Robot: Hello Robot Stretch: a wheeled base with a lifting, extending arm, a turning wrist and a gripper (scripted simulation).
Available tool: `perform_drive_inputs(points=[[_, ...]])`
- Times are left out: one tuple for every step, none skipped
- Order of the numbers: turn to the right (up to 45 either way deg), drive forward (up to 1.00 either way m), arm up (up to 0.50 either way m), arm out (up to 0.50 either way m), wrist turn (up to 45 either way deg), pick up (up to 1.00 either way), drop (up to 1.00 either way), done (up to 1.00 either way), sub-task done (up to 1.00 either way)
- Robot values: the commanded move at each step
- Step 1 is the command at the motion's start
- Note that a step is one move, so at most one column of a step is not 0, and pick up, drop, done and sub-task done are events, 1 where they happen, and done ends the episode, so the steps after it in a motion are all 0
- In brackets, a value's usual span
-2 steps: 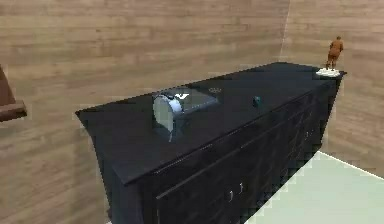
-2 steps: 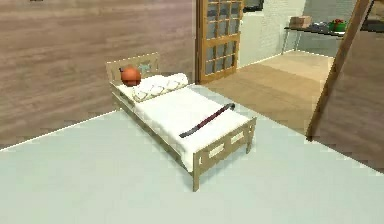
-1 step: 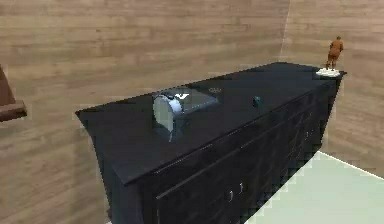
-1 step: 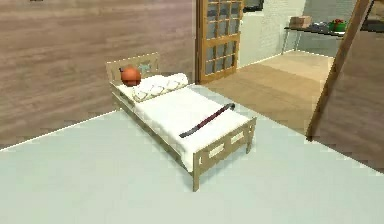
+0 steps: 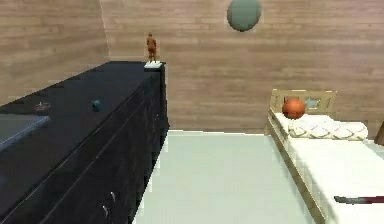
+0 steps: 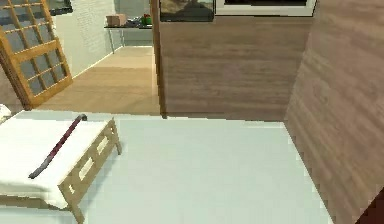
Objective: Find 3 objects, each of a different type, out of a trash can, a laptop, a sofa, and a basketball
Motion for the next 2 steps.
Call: perform_drive_inputs(points=[[42.0, 0.0, 0.0, 0.0, 0.0, 0.0, 0.0, 0.0, 0.0], [0.0, 0.75, 0.0, 0.0, 0.0, 0.0, 0.0, 0.0, 0.0]])
